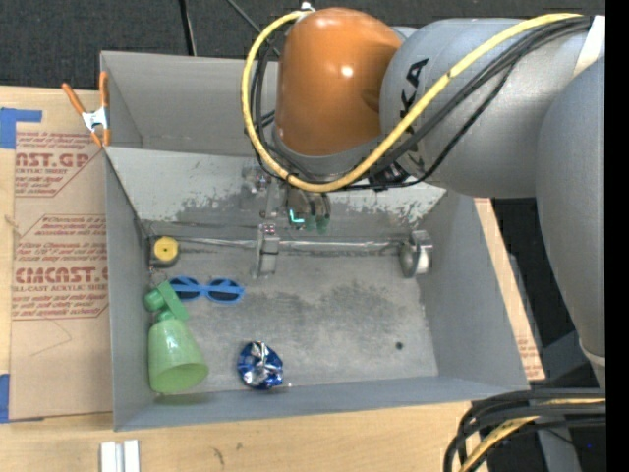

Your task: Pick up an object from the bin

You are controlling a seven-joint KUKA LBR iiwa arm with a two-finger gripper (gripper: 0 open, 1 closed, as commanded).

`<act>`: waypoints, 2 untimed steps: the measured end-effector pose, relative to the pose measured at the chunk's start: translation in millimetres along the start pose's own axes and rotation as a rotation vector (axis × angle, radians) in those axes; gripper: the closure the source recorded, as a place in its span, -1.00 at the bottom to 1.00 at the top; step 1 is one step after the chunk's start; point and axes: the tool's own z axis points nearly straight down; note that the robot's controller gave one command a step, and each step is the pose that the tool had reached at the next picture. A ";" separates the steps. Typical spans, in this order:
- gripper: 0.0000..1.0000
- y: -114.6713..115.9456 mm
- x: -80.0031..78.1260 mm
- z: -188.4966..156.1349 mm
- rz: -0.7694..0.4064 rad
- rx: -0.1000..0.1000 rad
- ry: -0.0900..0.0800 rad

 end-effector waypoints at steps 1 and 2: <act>-1.00 2.3 22.1 144.0 -0.073 0.002 0.001; 1.00 2.9 19.6 139.1 -0.072 -0.001 -0.007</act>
Offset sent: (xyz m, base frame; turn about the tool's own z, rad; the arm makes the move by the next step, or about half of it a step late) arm -0.0205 0.0027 -0.1385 -0.0723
